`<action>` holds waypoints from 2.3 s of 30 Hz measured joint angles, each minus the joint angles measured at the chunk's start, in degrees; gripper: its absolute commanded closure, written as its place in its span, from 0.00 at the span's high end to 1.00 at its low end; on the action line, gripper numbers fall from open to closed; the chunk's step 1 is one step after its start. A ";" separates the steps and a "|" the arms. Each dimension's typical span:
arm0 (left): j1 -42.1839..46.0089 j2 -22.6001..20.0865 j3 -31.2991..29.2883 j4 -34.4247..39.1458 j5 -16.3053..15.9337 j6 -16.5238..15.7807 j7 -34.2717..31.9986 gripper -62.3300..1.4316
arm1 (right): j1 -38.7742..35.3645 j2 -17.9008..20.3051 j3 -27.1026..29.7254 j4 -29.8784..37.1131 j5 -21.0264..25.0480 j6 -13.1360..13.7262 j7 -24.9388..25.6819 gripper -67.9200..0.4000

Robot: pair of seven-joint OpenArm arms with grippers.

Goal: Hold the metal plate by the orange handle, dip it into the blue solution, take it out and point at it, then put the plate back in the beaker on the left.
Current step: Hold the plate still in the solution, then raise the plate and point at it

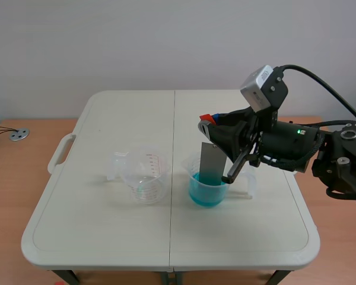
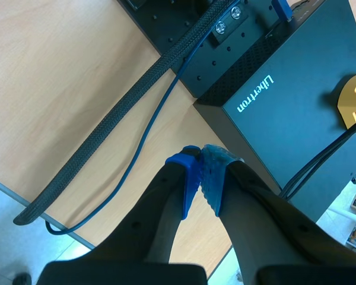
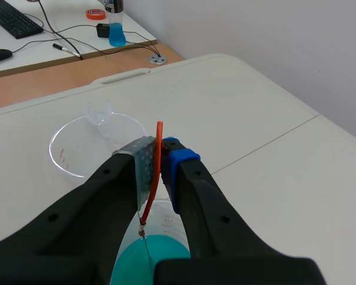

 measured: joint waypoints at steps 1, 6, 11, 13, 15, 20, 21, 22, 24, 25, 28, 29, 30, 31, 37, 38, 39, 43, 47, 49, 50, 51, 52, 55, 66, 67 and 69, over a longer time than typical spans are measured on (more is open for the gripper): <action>0.00 0.00 0.00 0.00 0.00 0.00 0.00 0.05 | 0.00 0.00 0.00 0.00 0.00 0.00 0.00 0.02; 0.00 0.00 0.00 0.00 0.00 0.00 0.22 0.05 | 0.00 0.00 0.00 0.00 0.00 0.00 0.00 0.02; 0.00 0.00 0.00 0.00 0.00 0.00 0.22 0.05 | 0.00 0.00 0.00 0.00 0.00 0.00 0.00 0.02; 0.00 0.00 0.00 0.00 0.00 0.00 0.22 0.05 | 0.00 0.00 0.00 0.00 0.00 0.00 0.04 0.02; 0.00 0.00 0.00 0.00 0.00 0.00 0.22 0.05 | -0.02 0.02 0.00 0.00 -0.07 0.02 1.11 0.02; 0.00 0.00 0.00 0.00 0.00 0.00 0.22 0.05 | -0.02 0.31 0.00 0.00 -0.37 0.00 3.30 0.02; 0.00 0.00 0.00 0.00 0.00 0.00 0.22 0.05 | -0.02 0.39 0.00 0.00 -0.37 0.04 3.21 0.02; 0.00 0.00 0.00 0.00 0.00 0.00 0.22 0.05 | -0.02 0.50 0.00 0.02 -0.37 0.02 3.19 0.02; 0.00 0.00 0.00 0.00 0.00 0.00 0.22 0.05 | -0.04 0.74 0.00 0.42 -0.39 0.04 3.17 0.02; 0.00 0.00 0.00 0.00 0.00 0.00 0.22 0.05 | -0.04 0.87 0.00 0.72 -0.39 0.02 3.17 0.02; 0.00 0.00 0.00 0.00 0.00 0.00 0.22 0.05 | -0.02 1.36 0.02 1.73 -0.31 0.04 3.17 0.02; 0.00 0.00 0.00 0.00 0.00 0.00 0.22 0.05 | -0.02 1.44 0.02 2.05 -0.15 0.02 3.17 0.02; 0.00 0.00 0.00 0.00 0.00 0.00 0.22 0.05 | -0.04 1.57 0.02 2.54 -0.15 0.02 3.17 0.02; 0.00 0.00 0.00 0.00 0.00 0.00 0.22 0.05 | -0.04 1.73 0.02 3.10 -0.15 0.04 3.15 0.02; 0.00 0.00 0.00 0.00 0.00 0.00 0.22 0.05 | -1.75 2.23 0.57 8.35 0.04 0.07 2.73 0.02; 0.00 0.00 0.00 0.00 0.00 0.00 0.22 0.05 | -2.34 2.21 0.94 9.42 0.04 0.04 2.49 0.02; 0.00 0.00 0.00 0.00 0.00 0.00 0.22 0.05 | -2.95 2.21 1.40 10.47 0.04 0.04 2.10 0.02; 0.00 0.33 0.00 0.00 0.02 0.00 0.22 0.05 | -4.48 2.25 2.71 13.90 0.04 0.04 0.79 0.02; 0.00 0.96 0.00 0.00 0.00 0.00 -0.07 0.05 | -4.61 2.56 2.73 16.02 3.17 0.02 -0.79 0.02; 0.00 0.94 -0.39 0.00 0.02 -0.02 -0.20 0.05 | -4.61 2.89 3.08 16.68 4.15 0.07 -2.05 0.02; 0.00 0.94 -1.09 0.00 0.02 -0.02 -0.28 0.05 | -4.61 2.93 3.48 16.85 4.26 0.13 -2.54 0.02; 0.00 0.90 -2.05 0.00 0.02 -0.04 -0.59 0.05 | -4.61 2.93 3.91 17.05 4.48 0.11 -2.62 0.02; 0.00 0.74 -3.15 0.00 0.02 -0.04 -1.18 0.05 | -4.61 3.04 4.24 17.35 5.05 0.11 -2.75 0.02; 0.00 -0.07 -7.04 0.02 -0.07 -0.04 -1.90 0.05 | -4.59 3.04 4.92 18.88 6.43 0.04 -3.96 0.02; 0.02 -3.78 -24.68 0.00 -0.42 -0.15 -2.10 0.05 | -4.59 3.04 6.21 24.30 12.39 0.07 -9.99 0.02; 0.02 -4.17 -26.34 0.00 -0.35 -0.17 -2.97 0.05 | -4.59 3.04 6.21 24.57 12.87 0.09 -10.86 0.02; 0.02 -4.81 -29.70 0.00 -0.26 -0.17 -5.29 0.05 | -4.59 3.04 6.21 25.05 13.38 0.07 -11.26 0.02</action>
